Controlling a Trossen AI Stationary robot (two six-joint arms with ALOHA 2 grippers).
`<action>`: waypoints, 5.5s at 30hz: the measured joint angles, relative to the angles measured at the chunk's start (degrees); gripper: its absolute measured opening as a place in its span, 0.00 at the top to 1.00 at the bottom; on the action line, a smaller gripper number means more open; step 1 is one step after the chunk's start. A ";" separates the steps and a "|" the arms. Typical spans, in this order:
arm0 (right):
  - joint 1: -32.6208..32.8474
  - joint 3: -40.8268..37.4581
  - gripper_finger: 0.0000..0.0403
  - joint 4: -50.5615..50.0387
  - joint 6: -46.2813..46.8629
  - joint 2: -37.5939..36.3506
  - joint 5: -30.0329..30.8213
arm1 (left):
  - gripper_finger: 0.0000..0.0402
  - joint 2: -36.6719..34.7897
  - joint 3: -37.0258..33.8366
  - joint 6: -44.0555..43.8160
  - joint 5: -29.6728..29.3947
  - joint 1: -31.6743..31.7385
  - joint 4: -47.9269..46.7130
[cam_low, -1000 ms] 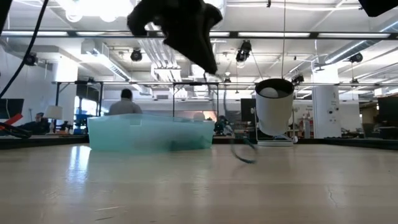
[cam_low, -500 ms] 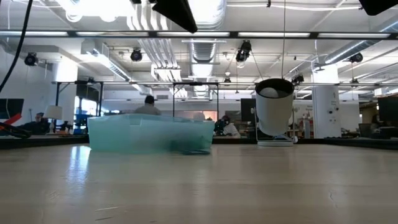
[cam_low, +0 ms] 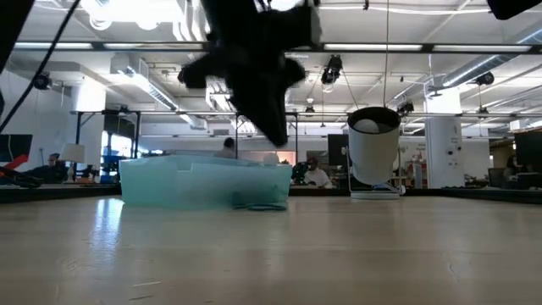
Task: Pick and place rubber bands into bin
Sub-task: Put the blue rubber band into the green bin, then return to Home Position
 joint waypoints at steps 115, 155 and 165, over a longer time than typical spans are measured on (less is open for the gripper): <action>0.02 -5.07 0.67 5.60 6.42 -0.09 -2.39 | 1.00 -13.53 7.18 4.84 -12.90 1.66 -8.61; 0.02 -5.07 0.67 5.79 1.53 -0.07 -0.70 | 0.81 -22.19 -15.98 -7.10 -3.23 23.93 -6.30; -0.09 -5.07 0.67 10.83 -6.19 -0.02 -0.87 | 0.75 -22.87 -13.02 -9.83 -3.52 23.37 -5.50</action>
